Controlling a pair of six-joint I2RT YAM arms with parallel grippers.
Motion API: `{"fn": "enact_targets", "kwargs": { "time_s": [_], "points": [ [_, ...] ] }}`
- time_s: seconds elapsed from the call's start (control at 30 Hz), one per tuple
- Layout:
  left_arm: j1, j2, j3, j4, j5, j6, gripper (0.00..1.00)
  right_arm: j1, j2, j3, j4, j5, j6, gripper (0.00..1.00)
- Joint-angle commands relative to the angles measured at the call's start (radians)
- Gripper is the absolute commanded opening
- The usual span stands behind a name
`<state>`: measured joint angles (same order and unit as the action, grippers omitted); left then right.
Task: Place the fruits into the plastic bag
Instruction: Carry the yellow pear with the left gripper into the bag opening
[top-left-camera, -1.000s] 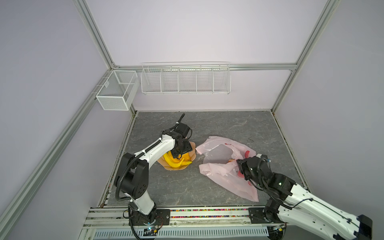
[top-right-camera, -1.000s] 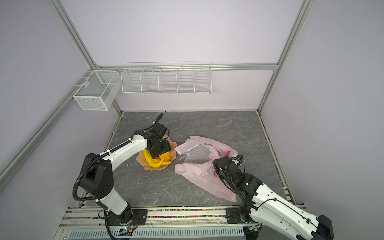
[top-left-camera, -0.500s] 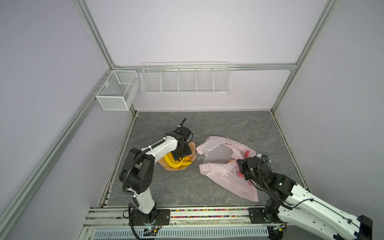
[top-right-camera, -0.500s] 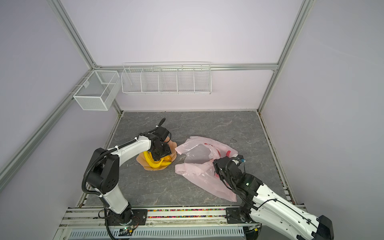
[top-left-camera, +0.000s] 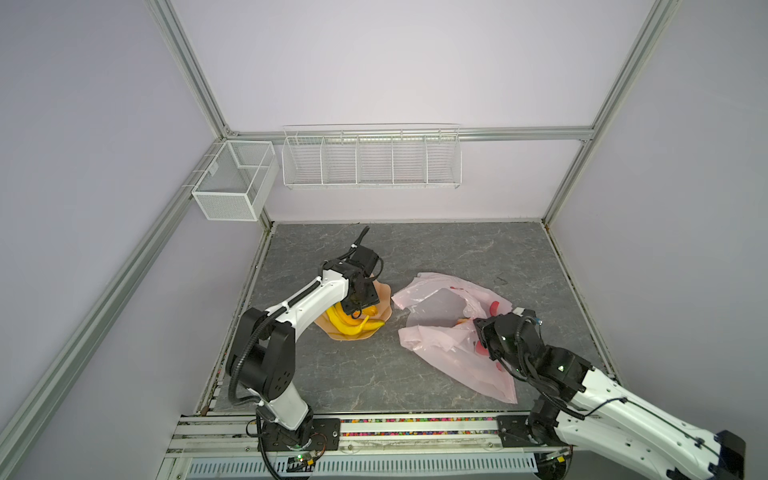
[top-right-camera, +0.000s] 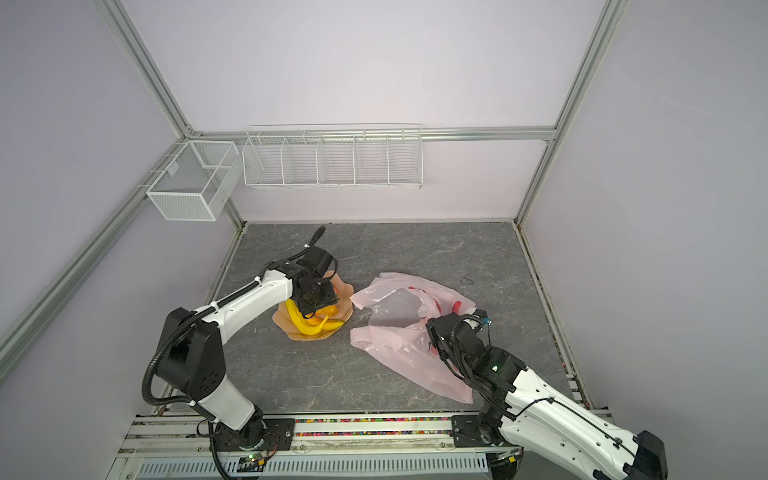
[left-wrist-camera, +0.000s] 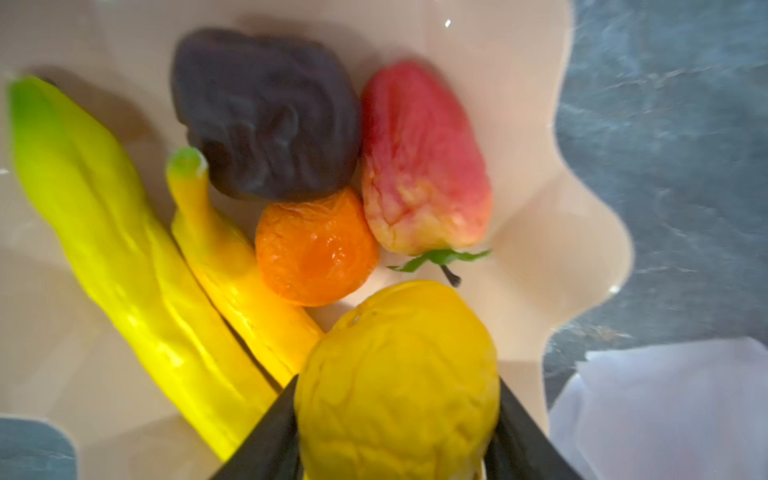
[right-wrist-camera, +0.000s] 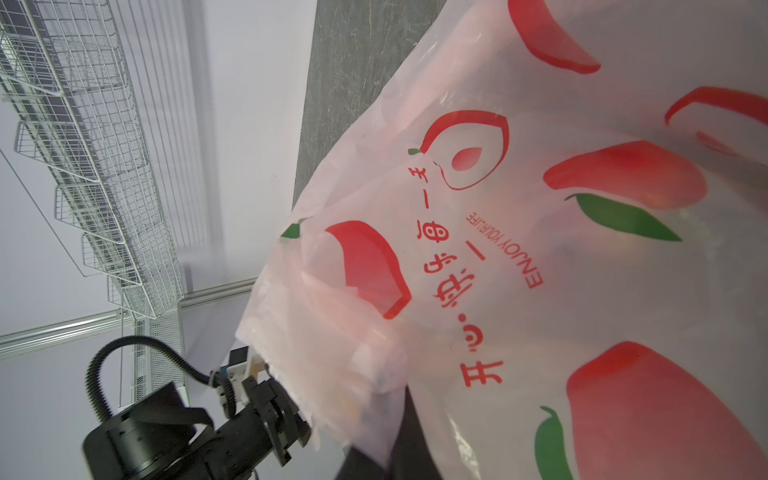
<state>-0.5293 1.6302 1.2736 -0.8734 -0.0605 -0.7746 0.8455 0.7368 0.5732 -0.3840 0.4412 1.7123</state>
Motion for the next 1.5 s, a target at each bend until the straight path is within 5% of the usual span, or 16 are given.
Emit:
{"fn": "enact_targets", "kwargs": {
  "time_s": [0.0,0.37,0.57,0.87,1.47],
  "points": [
    [0.004,-0.082,0.073,-0.066,-0.038,0.033,0.45,-0.008,-0.016,0.01,-0.007,0.003,0.039,0.06],
    [-0.011,-0.241,0.087,0.064,0.082,0.146,0.37,-0.008,-0.019,0.011,-0.015,-0.004,0.034,0.06],
    [-0.101,-0.252,0.101,0.193,0.238,0.299,0.28,-0.009,-0.014,0.014,-0.016,-0.008,0.031,0.06],
    [-0.225,-0.218,0.095,0.322,0.451,0.358,0.2,-0.008,-0.011,0.02,-0.019,-0.01,0.024,0.06],
    [-0.384,-0.032,0.047,0.31,0.339,0.428,0.16,-0.008,-0.012,0.019,-0.019,-0.01,0.025,0.06]
  ]
}}
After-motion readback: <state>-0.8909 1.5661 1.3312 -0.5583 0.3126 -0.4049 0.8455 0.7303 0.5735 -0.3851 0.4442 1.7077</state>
